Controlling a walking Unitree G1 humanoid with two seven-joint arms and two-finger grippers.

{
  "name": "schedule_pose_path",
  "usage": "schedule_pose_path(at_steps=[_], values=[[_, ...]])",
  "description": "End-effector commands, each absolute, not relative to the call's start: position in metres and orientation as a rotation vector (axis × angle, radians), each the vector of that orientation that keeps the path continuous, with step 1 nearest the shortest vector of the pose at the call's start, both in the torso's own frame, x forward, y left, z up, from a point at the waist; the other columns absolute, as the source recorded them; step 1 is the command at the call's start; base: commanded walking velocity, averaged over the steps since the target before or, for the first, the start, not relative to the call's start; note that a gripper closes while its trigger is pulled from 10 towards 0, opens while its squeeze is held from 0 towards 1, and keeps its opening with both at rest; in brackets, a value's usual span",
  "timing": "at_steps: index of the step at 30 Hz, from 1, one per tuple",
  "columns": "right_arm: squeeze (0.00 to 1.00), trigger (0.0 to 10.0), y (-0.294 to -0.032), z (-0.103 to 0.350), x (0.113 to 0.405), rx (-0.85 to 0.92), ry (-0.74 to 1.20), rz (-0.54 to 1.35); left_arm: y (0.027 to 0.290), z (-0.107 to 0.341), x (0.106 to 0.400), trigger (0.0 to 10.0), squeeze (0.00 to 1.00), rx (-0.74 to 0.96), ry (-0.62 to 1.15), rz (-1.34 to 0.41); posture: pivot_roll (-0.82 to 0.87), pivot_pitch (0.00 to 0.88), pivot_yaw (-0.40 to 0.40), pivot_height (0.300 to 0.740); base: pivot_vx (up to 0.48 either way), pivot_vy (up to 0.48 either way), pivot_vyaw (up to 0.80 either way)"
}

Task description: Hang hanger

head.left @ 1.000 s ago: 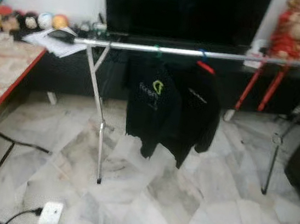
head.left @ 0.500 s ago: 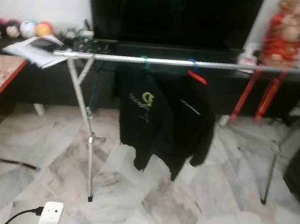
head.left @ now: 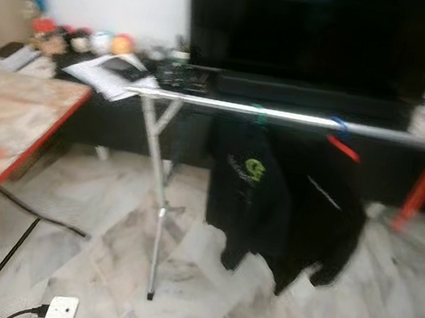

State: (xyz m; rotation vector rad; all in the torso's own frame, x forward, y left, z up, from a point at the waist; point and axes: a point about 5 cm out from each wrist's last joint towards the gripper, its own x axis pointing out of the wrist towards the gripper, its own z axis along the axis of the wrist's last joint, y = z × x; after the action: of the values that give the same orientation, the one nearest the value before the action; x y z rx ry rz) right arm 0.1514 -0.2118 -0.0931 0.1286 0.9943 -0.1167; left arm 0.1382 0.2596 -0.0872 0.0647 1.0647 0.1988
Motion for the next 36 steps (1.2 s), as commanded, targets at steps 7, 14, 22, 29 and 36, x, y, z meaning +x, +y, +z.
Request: schedule_pose_path(at_steps=[7, 14, 22, 29, 36], values=[[0.00, 10.0, -0.209, -0.095, 0.147, 0.152, 0.999, -0.154, 0.256, -0.084, 0.149, 10.0, 0.00, 0.049, 1.032, 0.184, -0.07, 0.000, -0.026, 0.740, 0.310, 0.000, 0.00], [0.00, 10.0, -0.213, -0.094, 0.151, 0.157, 0.999, -0.169, 0.255, -0.085, 0.148, 10.0, 0.00, 0.056, 1.040, 0.169, -0.07, 0.000, -0.025, 0.740, 0.358, 0.000, 0.00], [0.00, 10.0, -0.217, -0.094, 0.148, 0.123, 1.015, -0.153, 0.250, -0.089, 0.143, 10.0, 0.00, 0.063, 1.070, 0.154, -0.06, 0.000, -0.035, 0.740, 0.081, 0.000, -0.26], [0.00, 10.0, -0.223, -0.093, 0.146, 0.114, 1.009, -0.145, 0.253, -0.090, 0.137, 10.0, 0.00, 0.077, 1.081, 0.161, -0.06, 0.000, -0.038, 0.740, 0.000, 0.000, 0.00], [0.00, 10.0, -0.216, -0.094, 0.148, 0.115, 1.006, -0.131, 0.234, -0.092, 0.144, 10.0, 0.00, 0.087, 1.071, 0.115, -0.06, 0.000, -0.038, 0.740, 0.000, 0.000, 0.00]])
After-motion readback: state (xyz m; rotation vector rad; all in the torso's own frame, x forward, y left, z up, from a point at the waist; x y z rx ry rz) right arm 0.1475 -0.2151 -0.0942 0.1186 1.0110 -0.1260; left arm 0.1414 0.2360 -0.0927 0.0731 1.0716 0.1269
